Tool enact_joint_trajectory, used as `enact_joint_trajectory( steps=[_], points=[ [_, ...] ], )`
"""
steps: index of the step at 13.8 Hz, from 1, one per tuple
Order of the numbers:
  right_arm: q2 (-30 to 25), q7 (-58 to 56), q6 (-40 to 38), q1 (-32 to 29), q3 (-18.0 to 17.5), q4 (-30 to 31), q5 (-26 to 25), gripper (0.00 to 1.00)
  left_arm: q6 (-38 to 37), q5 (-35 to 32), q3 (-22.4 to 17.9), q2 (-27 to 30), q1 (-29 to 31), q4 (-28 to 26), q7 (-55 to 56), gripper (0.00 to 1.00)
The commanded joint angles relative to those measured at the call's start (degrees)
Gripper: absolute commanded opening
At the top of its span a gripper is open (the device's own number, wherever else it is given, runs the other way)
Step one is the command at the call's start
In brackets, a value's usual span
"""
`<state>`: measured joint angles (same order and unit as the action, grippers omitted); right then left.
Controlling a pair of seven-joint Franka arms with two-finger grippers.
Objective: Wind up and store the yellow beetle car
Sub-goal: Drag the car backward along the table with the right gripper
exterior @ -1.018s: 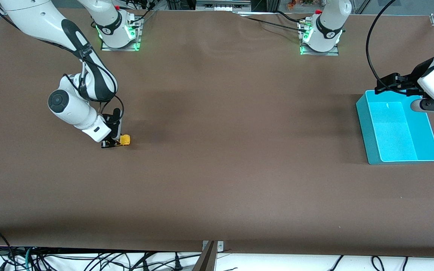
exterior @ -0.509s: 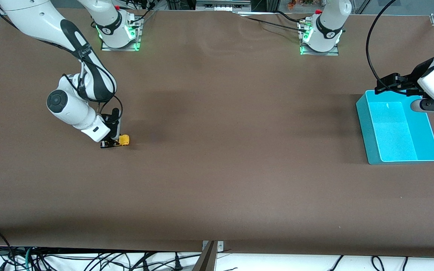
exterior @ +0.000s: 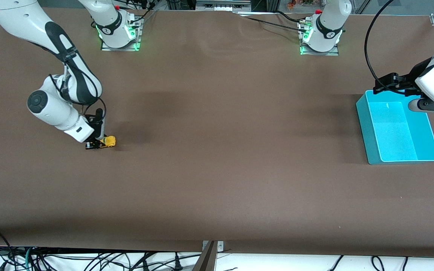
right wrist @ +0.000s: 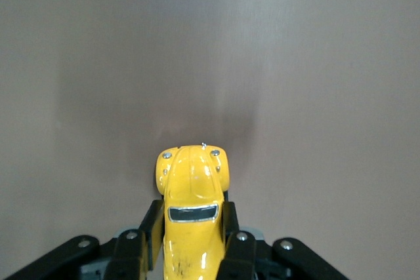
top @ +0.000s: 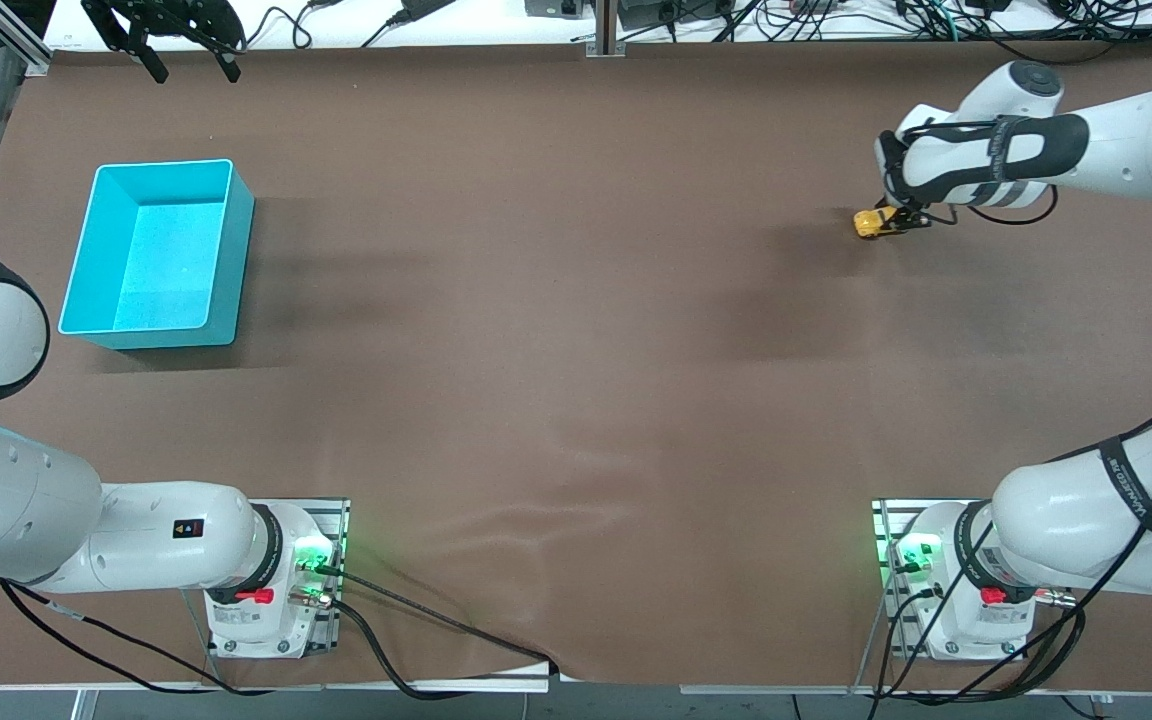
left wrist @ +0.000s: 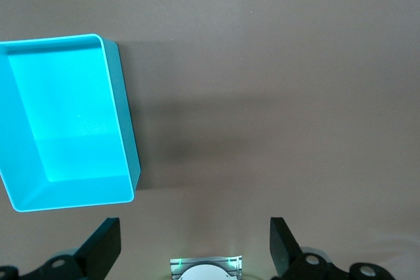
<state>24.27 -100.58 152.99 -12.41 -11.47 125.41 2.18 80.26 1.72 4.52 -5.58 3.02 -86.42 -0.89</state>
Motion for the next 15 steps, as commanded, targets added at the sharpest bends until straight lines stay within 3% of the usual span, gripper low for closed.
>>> enact_joint_trajectory(
  steps=[1, 6, 15],
  points=[
    [3.1, -7.6, 0.7, -5.1, -0.1, -0.4, 0.8, 0.18, -0.5, -1.1, 0.1, -0.4, -0.8, 2.0, 0.4, 1.0],
    [5.2, -14.9, -0.4, -11.2, 0.0, -3.0, 0.8, 0.19, -0.5, -1.1, 0.1, -0.4, -0.8, 2.2, 0.4, 1.0],
    [7.8, -10.6, -3.9, -11.2, -0.7, -8.1, 4.2, 0.19, -0.5, -1.1, 0.1, -0.4, -0.8, 2.2, 0.4, 1.0]
  ],
)
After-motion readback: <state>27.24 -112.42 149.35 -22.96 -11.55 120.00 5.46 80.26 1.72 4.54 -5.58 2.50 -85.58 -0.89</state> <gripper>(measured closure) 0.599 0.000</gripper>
